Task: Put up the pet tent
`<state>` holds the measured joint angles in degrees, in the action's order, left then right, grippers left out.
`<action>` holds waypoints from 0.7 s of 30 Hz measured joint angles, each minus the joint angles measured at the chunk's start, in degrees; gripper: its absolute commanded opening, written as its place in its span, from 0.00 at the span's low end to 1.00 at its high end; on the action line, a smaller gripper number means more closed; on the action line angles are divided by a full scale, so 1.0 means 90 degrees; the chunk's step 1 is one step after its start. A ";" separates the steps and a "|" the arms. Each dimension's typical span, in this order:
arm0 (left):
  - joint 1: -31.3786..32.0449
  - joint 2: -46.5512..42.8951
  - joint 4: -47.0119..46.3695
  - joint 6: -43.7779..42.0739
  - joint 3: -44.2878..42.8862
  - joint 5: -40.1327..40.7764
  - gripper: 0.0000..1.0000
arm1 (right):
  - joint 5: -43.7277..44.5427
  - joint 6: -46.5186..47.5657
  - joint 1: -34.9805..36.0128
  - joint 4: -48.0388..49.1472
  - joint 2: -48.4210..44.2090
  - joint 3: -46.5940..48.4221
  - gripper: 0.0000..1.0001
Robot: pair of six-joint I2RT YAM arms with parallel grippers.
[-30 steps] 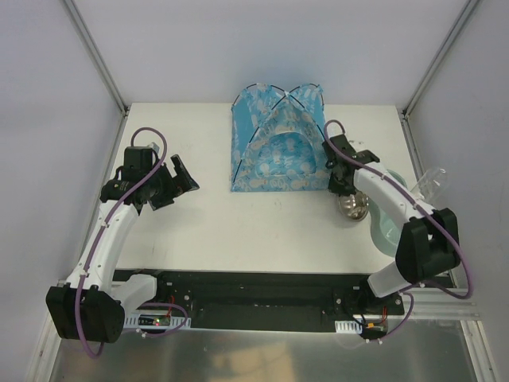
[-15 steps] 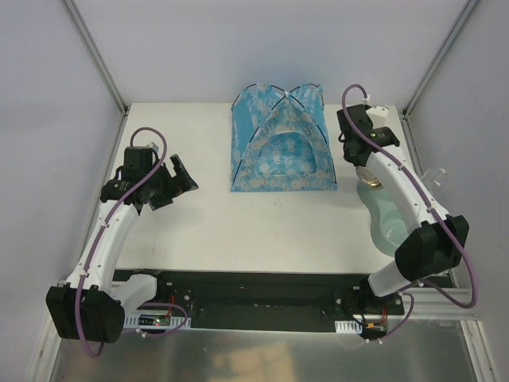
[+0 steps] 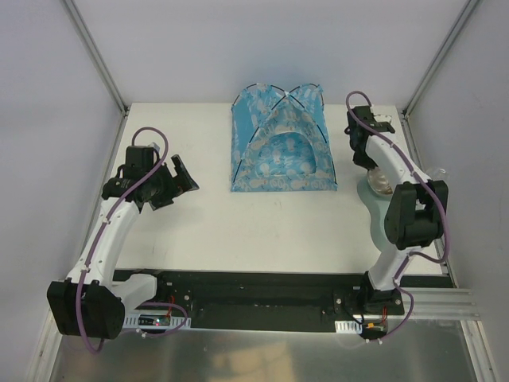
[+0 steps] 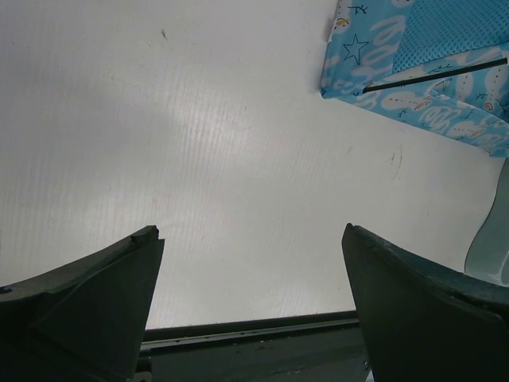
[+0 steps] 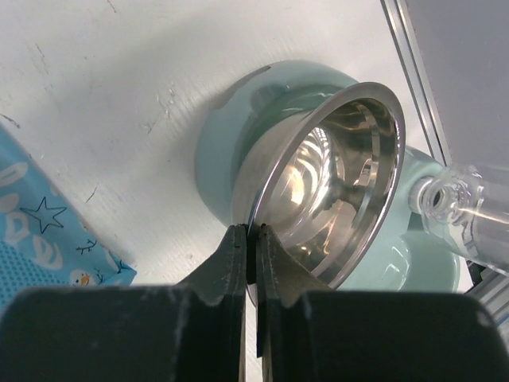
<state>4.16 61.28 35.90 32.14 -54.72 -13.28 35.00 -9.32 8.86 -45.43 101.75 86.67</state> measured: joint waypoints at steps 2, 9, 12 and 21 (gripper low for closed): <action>0.0000 0.0032 0.0000 0.0000 -0.0007 -0.0002 0.99 | -0.0039 0.0032 -0.0049 0.0029 0.0136 0.0039 0.00; 0.0000 0.0039 0.0000 0.0000 -0.0015 -0.0007 0.99 | -0.0114 0.0073 -0.0265 0.0046 0.0423 0.0121 0.00; 0.0000 0.0039 0.0000 0.0000 -0.0017 -0.0005 0.99 | -0.0146 0.0066 -0.0369 0.0056 0.0517 0.0153 0.01; 0.0000 0.0036 0.0000 0.0005 -0.0017 -0.0005 0.99 | -0.0211 -0.0056 -0.0532 -0.0233 0.0882 0.0466 0.11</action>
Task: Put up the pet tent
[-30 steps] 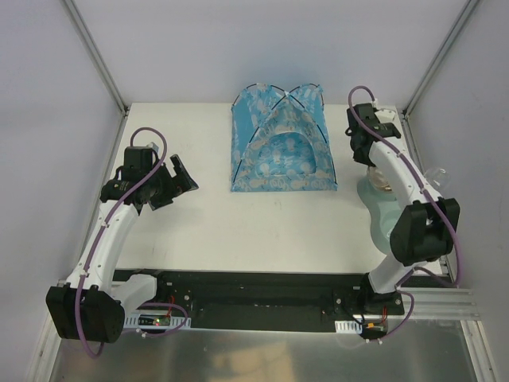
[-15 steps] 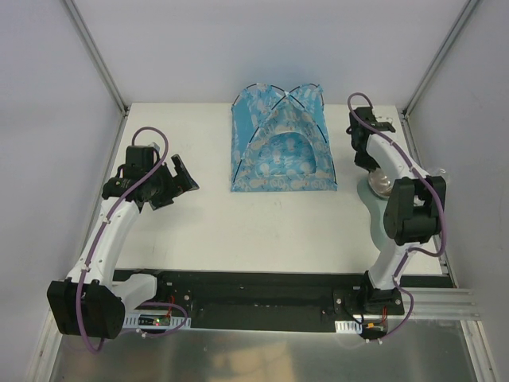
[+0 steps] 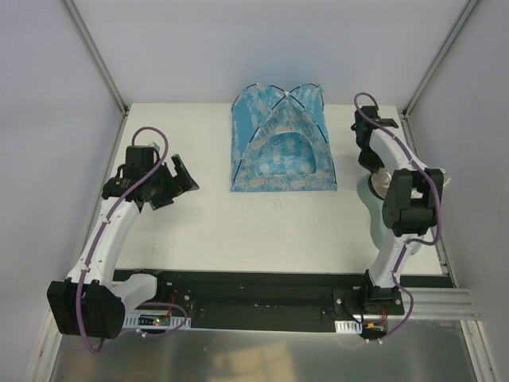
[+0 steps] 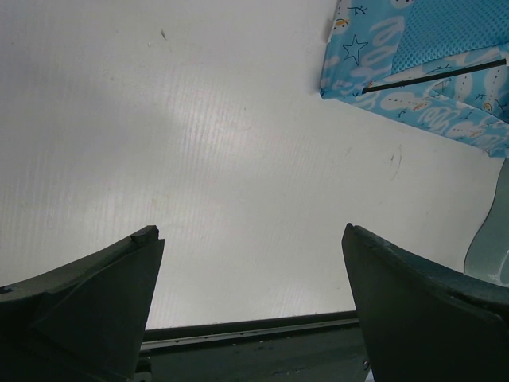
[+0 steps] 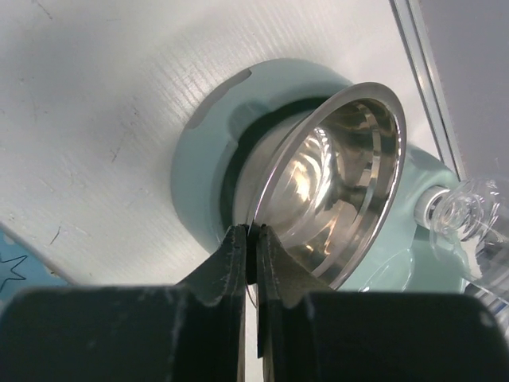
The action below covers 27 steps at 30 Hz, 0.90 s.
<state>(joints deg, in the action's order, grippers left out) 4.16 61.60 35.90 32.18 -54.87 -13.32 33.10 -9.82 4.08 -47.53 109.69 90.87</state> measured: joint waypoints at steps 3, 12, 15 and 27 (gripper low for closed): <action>0.0000 0.0000 0.0000 0.0005 0.0000 0.0000 0.99 | -0.0100 -0.0107 -0.0024 -0.0158 0.0121 0.0185 0.23; 0.0000 -0.0126 0.0000 0.0049 0.0000 0.0002 0.99 | -0.0566 -0.0318 -0.0058 -0.0782 0.0180 0.0525 0.38; 0.0000 -0.0172 0.0000 0.0063 0.0000 0.0002 0.99 | -0.0607 -0.0342 -0.0063 -0.0901 0.0180 0.0583 0.41; 0.0000 -0.0248 0.0002 0.0100 0.0000 0.0007 0.99 | -0.1127 -0.0282 -0.0126 -0.0520 -0.0131 0.0143 0.26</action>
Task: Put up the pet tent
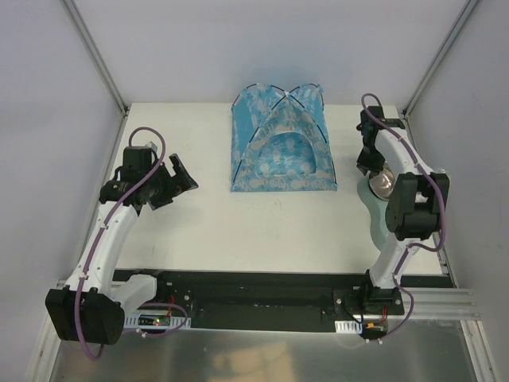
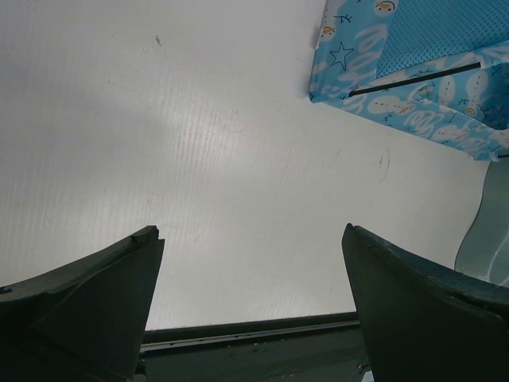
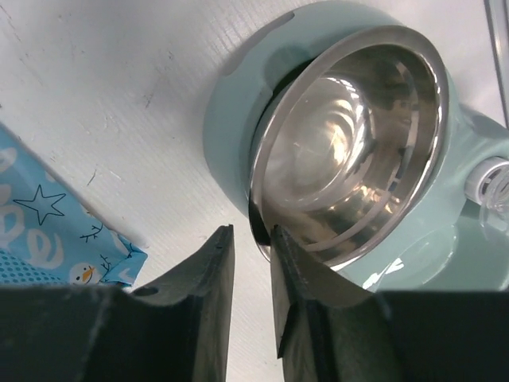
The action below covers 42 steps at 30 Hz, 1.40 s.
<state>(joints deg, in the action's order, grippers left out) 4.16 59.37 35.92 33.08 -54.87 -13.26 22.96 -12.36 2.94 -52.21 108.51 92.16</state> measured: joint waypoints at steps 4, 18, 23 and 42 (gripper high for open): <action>0.0000 -0.0017 -0.0002 0.0000 0.0000 0.0017 0.99 | -0.0202 0.0022 -0.0129 0.0338 -0.0211 -0.0350 0.22; 0.0000 -0.0056 -0.0002 0.0041 0.0002 0.0036 1.00 | -0.0248 0.0036 -0.0338 0.0517 -0.0102 -0.0313 0.29; 0.0000 -0.0056 0.0000 0.0041 0.0002 0.0036 1.00 | -0.0267 -0.0017 -0.0347 0.0396 -0.0024 -0.0216 0.39; 0.0000 -0.1185 0.0877 -0.0211 -0.0398 0.0024 1.00 | -0.1052 -0.0792 0.0381 0.0075 -0.3194 -0.1270 0.99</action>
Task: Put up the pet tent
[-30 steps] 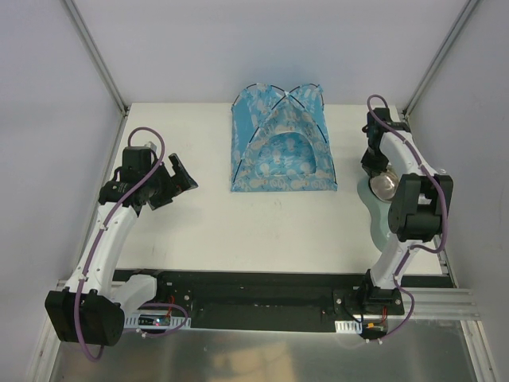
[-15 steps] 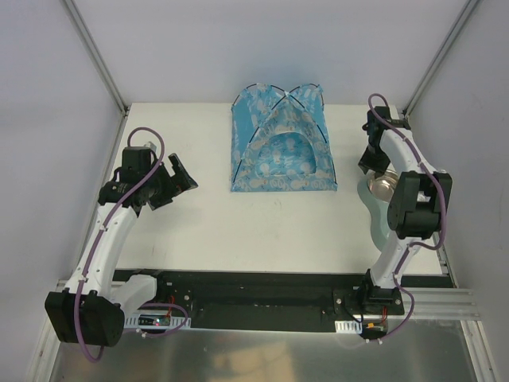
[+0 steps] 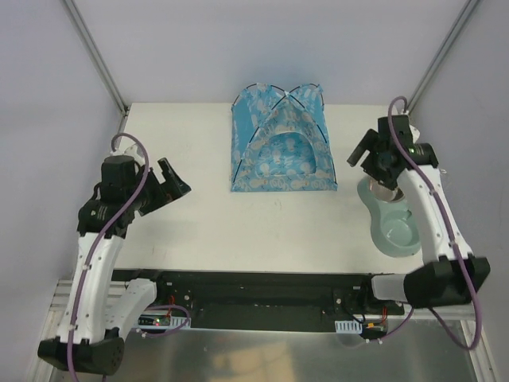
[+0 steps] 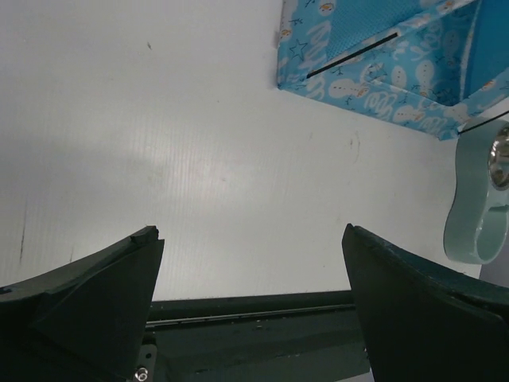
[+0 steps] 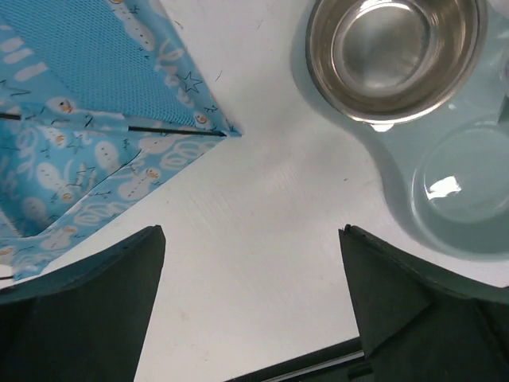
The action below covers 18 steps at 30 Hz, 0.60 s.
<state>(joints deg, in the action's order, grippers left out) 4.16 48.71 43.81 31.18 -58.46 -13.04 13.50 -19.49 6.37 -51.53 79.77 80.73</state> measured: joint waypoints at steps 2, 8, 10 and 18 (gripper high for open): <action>0.0000 -0.0369 0.0340 -0.0080 -0.0289 0.0027 1.00 | -0.0102 -0.0289 0.0051 -0.0104 -0.0731 -0.0284 0.99; 0.0000 -0.1316 0.1401 -0.0141 -0.1132 0.0345 1.00 | -0.0092 -0.0962 0.0039 -0.0923 -0.2713 -0.0568 0.99; 0.0000 -0.1574 0.1826 -0.0134 -0.1372 0.0418 1.00 | 0.0068 -0.1105 0.0039 -0.1481 -0.3174 -0.0454 0.99; 0.0000 -0.1751 0.3339 -0.0083 -0.3096 0.0474 1.00 | 0.0474 -0.1299 0.0039 -0.2577 -0.3798 0.0699 0.99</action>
<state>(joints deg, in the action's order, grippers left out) 4.16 32.95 73.87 30.44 -86.32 -8.78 17.76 -31.18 6.72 -74.72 45.58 87.02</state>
